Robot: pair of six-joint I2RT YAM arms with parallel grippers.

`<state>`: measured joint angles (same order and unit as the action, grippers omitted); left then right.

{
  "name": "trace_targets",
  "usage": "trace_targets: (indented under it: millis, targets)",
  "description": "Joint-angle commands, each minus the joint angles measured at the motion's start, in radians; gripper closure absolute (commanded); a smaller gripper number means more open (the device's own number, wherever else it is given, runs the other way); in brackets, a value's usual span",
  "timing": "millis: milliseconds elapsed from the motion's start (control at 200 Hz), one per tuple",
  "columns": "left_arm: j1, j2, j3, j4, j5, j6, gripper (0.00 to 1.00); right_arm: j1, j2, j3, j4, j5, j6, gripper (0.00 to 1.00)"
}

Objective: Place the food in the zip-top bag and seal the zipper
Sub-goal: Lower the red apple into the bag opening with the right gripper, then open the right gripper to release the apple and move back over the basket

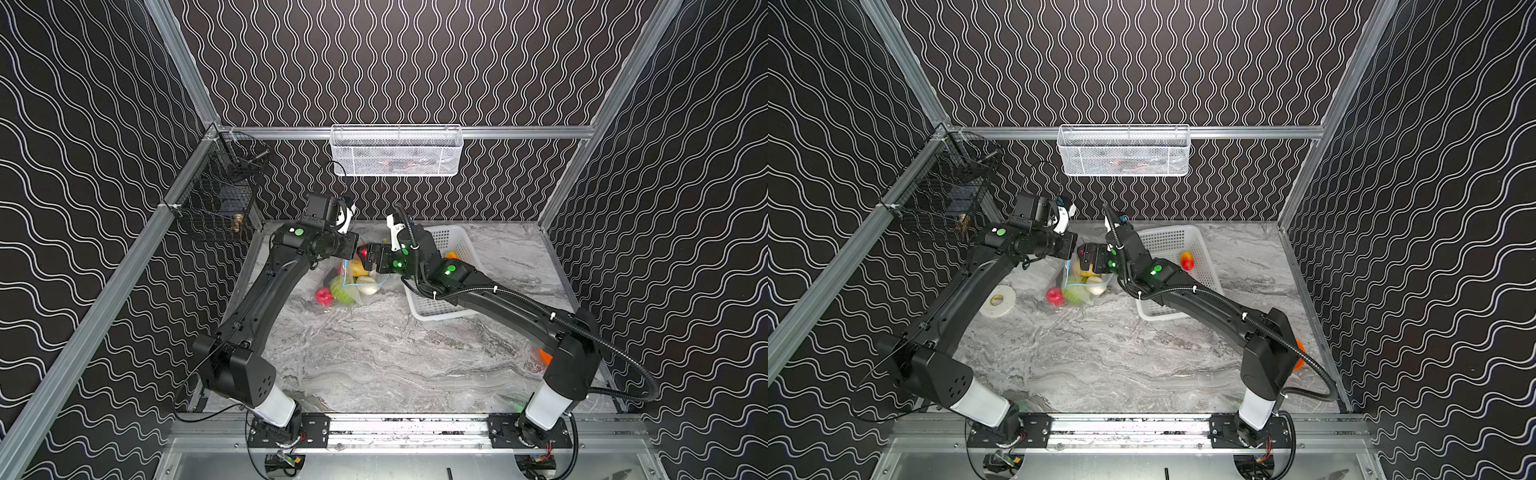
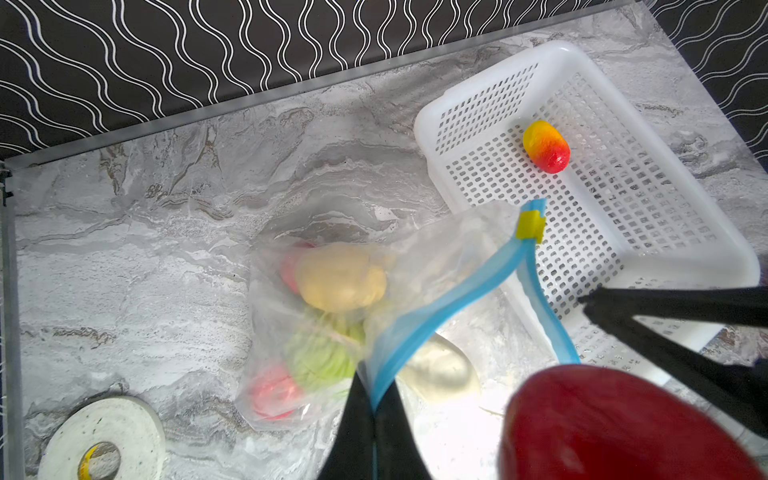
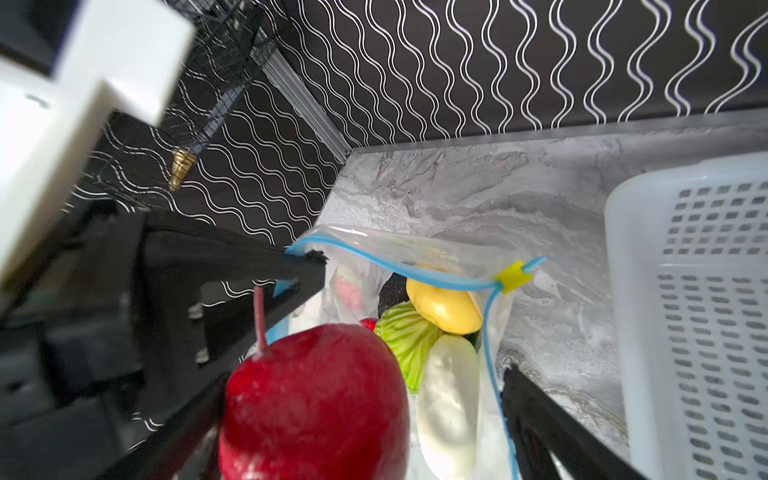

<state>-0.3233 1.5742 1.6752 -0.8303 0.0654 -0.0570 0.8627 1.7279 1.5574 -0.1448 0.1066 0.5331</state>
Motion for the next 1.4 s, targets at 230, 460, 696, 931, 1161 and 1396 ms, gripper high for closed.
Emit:
trace_targets:
  millis: [230, 460, 696, 931, 1161, 1396]
  targets:
    - [0.008, -0.022, -0.002, 0.024, 0.022, -0.012, 1.0, -0.017, 0.006, -0.027, -0.048, -0.015, -0.052, 0.01]
    - [0.014, -0.018, 0.006, 0.02, 0.042, -0.028, 1.0, -0.029, 0.049, -0.041, -0.027, -0.117, -0.066, 0.01]
    - [0.024, -0.028, -0.003, 0.025, 0.042, -0.029, 1.0, -0.057, 0.117, -0.04, 0.088, -0.272, -0.035, 0.01]
    - [0.038, -0.031, -0.008, 0.029, 0.044, -0.03, 1.0, -0.06, 0.074, -0.064, 0.109, -0.265, -0.046, 0.01]
    - [0.045, -0.015, -0.002, 0.027, 0.038, -0.029, 1.0, -0.062, 0.012, -0.117, 0.139, -0.244, -0.051, 0.01]
    - [0.045, -0.001, 0.009, 0.023, 0.039, -0.03, 1.0, -0.069, -0.053, -0.151, 0.132, -0.208, -0.063, 0.01]
